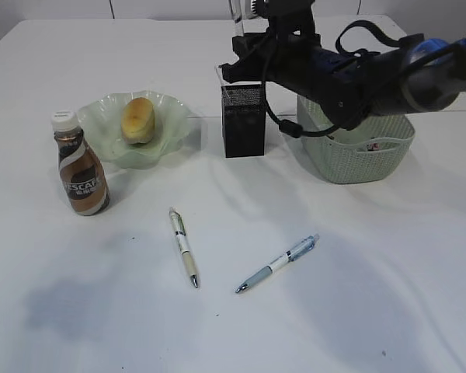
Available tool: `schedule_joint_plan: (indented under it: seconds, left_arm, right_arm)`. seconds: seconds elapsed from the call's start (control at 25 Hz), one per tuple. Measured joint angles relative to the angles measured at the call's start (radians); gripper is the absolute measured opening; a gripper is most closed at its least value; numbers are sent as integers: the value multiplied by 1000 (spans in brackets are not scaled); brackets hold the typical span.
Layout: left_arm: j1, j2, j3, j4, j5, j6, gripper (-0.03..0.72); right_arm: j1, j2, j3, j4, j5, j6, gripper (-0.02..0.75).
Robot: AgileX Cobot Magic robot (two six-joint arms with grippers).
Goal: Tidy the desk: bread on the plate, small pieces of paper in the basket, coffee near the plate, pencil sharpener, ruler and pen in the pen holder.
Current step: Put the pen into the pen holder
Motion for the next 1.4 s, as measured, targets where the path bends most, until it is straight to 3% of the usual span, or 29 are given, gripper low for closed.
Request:
schedule_joint_plan:
  seconds: [0.4, 1.4]
  left_arm:
    - [0, 0, 0, 0, -30, 0, 466]
    - [0, 0, 0, 5, -108, 0, 466]
  right_arm:
    - [0, 148, -170, 0, -22, -12, 107]
    - [-31, 243, -196, 10, -25, -52, 107]
